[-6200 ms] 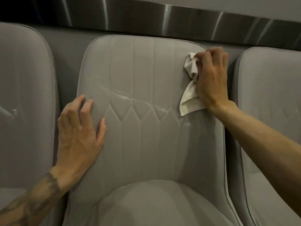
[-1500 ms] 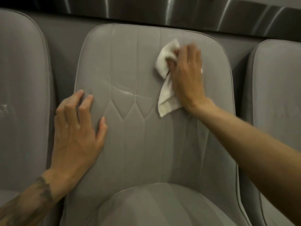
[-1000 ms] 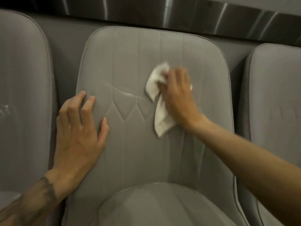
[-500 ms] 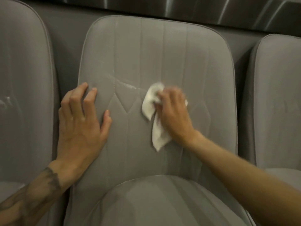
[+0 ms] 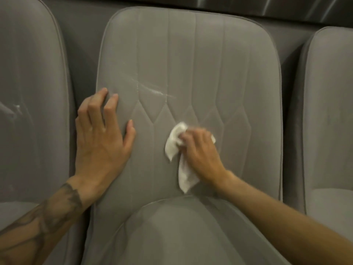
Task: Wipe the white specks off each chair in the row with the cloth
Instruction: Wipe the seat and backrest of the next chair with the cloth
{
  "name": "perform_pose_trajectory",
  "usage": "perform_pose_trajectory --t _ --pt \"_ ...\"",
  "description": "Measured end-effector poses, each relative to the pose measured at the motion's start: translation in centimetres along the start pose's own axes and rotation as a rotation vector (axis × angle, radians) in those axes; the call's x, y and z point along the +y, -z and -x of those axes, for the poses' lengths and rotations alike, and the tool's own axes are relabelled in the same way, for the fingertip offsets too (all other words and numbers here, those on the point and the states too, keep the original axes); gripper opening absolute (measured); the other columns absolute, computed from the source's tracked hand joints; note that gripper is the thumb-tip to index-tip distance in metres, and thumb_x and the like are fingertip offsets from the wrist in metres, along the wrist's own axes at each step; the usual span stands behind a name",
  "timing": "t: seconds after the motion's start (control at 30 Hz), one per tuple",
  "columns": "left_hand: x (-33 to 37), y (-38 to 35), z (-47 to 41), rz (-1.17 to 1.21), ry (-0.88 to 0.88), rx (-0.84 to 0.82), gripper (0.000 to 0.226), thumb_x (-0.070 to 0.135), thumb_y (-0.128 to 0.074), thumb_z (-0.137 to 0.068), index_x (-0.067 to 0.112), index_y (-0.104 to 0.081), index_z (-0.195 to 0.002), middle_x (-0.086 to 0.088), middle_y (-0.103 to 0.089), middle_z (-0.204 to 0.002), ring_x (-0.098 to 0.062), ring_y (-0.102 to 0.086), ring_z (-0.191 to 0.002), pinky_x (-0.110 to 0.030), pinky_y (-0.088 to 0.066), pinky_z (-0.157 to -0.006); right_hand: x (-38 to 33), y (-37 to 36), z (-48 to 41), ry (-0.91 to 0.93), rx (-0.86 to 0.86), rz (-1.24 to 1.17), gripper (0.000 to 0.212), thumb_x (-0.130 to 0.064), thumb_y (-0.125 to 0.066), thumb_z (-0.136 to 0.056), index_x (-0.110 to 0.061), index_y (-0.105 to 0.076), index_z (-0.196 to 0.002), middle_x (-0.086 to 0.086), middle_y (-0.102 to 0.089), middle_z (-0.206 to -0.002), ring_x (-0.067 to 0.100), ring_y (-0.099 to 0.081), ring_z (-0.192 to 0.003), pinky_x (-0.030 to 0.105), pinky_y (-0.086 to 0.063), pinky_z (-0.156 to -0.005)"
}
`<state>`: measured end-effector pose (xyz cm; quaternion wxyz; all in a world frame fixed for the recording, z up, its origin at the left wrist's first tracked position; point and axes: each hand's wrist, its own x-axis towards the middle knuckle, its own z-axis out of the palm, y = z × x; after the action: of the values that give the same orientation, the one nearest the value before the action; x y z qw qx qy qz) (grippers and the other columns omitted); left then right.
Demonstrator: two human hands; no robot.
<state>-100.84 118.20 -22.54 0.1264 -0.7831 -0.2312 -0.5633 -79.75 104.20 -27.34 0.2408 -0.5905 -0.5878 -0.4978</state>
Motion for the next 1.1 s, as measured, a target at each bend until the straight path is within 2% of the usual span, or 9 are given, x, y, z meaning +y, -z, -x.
perform_pose_trajectory --t 0.1,0.17,0.37,0.53,0.6,0.7,0.8,0.9,1.1 --pt "0.0 0.0 0.0 -0.008 0.0 -0.005 0.056 0.026 -0.057 -0.101 -0.003 -0.041 -0.146 -0.03 -0.039 -0.15 -0.05 -0.04 -0.135 -0.052 -0.031 -0.115 -1.3 0.3 4.6 0.326 -0.27 -0.047 0.024 -0.013 -0.037 -0.104 -0.005 -0.059 -0.11 0.015 -0.06 -0.1 0.032 -0.056 -0.081 0.04 -0.044 -0.078" --pt "0.1 0.0 0.0 -0.01 0.002 0.002 0.055 0.026 -0.057 -0.101 -0.003 -0.041 -0.146 -0.03 -0.039 -0.15 -0.05 -0.04 -0.134 -0.052 -0.031 -0.115 -0.1 0.9 2.6 0.362 -0.267 -0.009 0.021 -0.013 -0.037 -0.105 -0.006 -0.055 -0.113 0.015 -0.061 -0.098 0.032 -0.055 -0.081 0.041 -0.044 -0.076" --pt "0.1 0.0 0.0 0.002 0.006 0.004 0.057 0.025 -0.06 -0.1 -0.003 -0.042 -0.146 -0.029 -0.039 -0.15 -0.049 -0.04 -0.135 -0.052 -0.031 -0.116 1.4 1.2 -4.0 -0.204 0.105 0.039 0.015 -0.017 -0.053 -0.101 -0.006 -0.055 -0.112 0.015 -0.053 -0.112 0.031 -0.048 -0.097 0.039 -0.038 -0.087" --pt "0.0 0.0 -0.1 0.022 0.003 0.004 0.056 0.022 -0.062 -0.099 -0.004 -0.043 -0.144 -0.03 -0.039 -0.148 -0.05 -0.041 -0.134 -0.053 -0.033 -0.115 -1.4 -0.3 3.7 0.246 -0.16 0.001 0.018 -0.013 -0.054 -0.099 -0.007 -0.052 -0.116 0.013 -0.052 -0.113 0.033 -0.054 -0.088 0.038 -0.04 -0.083" --pt "0.0 0.0 -0.1 0.026 0.008 0.007 0.056 0.022 -0.062 -0.098 -0.004 -0.043 -0.144 -0.03 -0.04 -0.149 -0.05 -0.041 -0.134 -0.053 -0.032 -0.116 0.2 0.5 2.4 0.337 -0.162 0.016 0.017 -0.014 -0.046 -0.102 -0.005 -0.053 -0.116 0.016 -0.057 -0.108 0.033 -0.054 -0.087 0.039 -0.04 -0.082" --pt "0.2 0.0 -0.1 0.037 0.011 0.005 0.057 0.023 -0.062 -0.098 -0.003 -0.043 -0.145 -0.029 -0.04 -0.149 -0.049 -0.041 -0.134 -0.054 -0.033 -0.117 4.0 1.2 -5.9 0.175 0.077 0.112 0.024 -0.015 -0.05 -0.101 -0.002 -0.048 -0.12 0.023 -0.057 -0.103 0.035 -0.047 -0.093 0.043 -0.039 -0.084" --pt "0.0 0.0 -0.1 0.026 0.006 -0.004 0.056 0.023 -0.062 -0.098 -0.003 -0.043 -0.145 -0.029 -0.04 -0.149 -0.049 -0.041 -0.134 -0.053 -0.033 -0.116 6.0 2.4 -17.5 -0.17 0.333 0.143 0.021 -0.019 -0.053 -0.098 -0.001 -0.055 -0.109 0.023 -0.057 -0.102 0.037 -0.05 -0.092 0.043 -0.041 -0.079" --pt "0.0 0.1 -0.1 0.012 0.005 -0.01 0.056 0.023 -0.062 -0.098 -0.003 -0.043 -0.145 -0.028 -0.039 -0.149 -0.049 -0.041 -0.134 -0.054 -0.034 -0.115 4.9 2.0 -21.0 -0.344 0.394 0.127 0.023 -0.022 -0.05 -0.098 -0.002 -0.06 -0.1 0.02 -0.058 -0.102 0.037 -0.055 -0.09 0.045 -0.044 -0.078" --pt "-0.2 -0.1 0.0 -0.007 0.0 -0.016 0.057 0.025 -0.061 -0.1 -0.003 -0.043 -0.146 -0.028 -0.039 -0.15 -0.049 -0.042 -0.135 -0.054 -0.033 -0.116 0.2 0.3 -7.7 0.144 0.029 0.027 0.015 -0.014 -0.057 -0.099 -0.005 -0.054 -0.111 0.019 -0.059 -0.103 0.035 -0.053 -0.091 0.045 -0.045 -0.078"
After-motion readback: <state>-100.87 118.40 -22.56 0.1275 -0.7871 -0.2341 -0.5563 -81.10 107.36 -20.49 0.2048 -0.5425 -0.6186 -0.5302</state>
